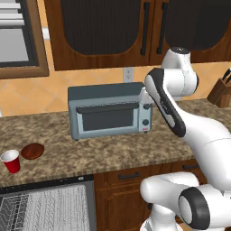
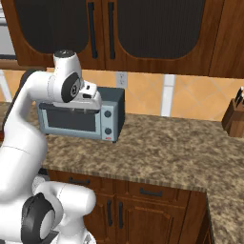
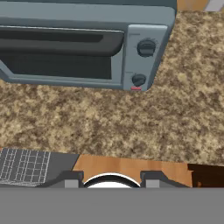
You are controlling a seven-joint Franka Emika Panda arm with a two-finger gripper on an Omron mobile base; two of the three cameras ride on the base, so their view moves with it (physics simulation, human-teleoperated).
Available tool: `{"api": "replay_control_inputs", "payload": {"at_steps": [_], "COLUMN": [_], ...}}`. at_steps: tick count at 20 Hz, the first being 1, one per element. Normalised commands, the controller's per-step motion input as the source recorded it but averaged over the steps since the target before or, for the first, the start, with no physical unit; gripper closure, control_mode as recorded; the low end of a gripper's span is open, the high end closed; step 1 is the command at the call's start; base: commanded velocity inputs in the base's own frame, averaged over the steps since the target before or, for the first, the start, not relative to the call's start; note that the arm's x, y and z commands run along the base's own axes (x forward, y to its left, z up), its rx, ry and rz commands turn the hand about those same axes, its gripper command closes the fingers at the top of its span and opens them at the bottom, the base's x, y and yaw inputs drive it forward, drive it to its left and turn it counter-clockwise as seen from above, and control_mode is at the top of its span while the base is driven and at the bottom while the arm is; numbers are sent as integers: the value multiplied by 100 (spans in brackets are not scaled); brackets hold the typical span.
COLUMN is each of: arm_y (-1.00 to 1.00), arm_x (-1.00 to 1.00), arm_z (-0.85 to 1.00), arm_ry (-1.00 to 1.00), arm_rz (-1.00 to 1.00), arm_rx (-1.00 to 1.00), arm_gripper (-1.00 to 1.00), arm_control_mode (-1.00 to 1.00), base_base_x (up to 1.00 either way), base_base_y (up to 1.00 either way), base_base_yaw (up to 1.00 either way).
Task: Pick up the cup and bowl from the counter, place them in the dishwasher, and close the dishwasher door.
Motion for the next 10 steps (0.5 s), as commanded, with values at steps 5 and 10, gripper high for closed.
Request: {"api": "replay_control_inputs", "payload": {"at_steps": [5,10], "arm_y": [40,96], "arm_x": [-48,-73], "arm_z": [-3,-23], "arm_ry": [0,0], "arm_rz": [0,1], "arm_rx": [0,1], "arm_gripper": [-100,-100], "arm_control_mode": [-100,-100], "base_base_x": [0,0], "base_base_y": [0,0], "base_base_yaw": [0,0]}}
